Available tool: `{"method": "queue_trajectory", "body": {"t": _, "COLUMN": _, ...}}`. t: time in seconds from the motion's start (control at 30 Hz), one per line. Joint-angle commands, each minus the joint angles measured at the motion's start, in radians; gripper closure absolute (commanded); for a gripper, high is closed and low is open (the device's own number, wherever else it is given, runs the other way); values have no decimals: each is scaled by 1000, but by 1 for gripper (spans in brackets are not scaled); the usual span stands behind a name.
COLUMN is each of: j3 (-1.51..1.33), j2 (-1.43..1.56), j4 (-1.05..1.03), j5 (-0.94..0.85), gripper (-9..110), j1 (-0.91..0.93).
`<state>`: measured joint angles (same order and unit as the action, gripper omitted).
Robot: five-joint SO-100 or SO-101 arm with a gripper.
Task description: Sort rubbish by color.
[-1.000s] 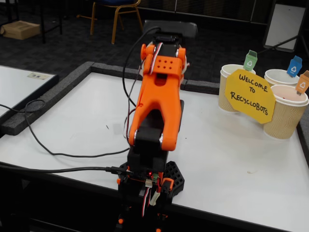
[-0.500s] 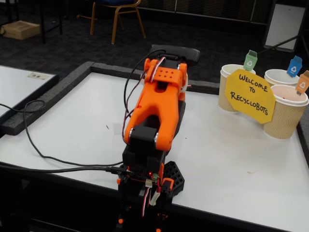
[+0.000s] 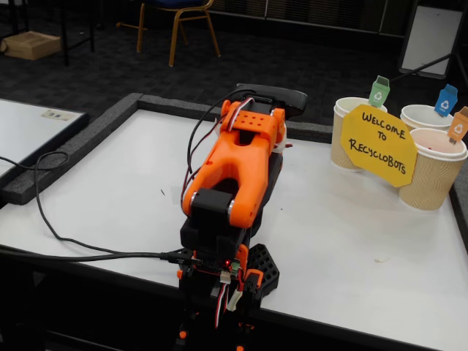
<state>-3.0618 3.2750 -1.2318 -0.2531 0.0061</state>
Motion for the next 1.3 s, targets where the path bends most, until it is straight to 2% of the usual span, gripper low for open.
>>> {"method": "queue_trajectory", "body": {"t": 0.0, "j3": 43, "j2": 17, "j4": 6, "j5": 57, "gripper": 101, "j1": 64}}
{"method": "queue_trajectory", "body": {"t": 0.23, "j3": 46, "j2": 17, "j4": 11, "j5": 225, "gripper": 101, "j1": 87}}
{"method": "queue_trajectory", "body": {"t": 1.27, "j3": 46, "j2": 15, "j4": 11, "j5": 227, "gripper": 101, "j1": 75}}
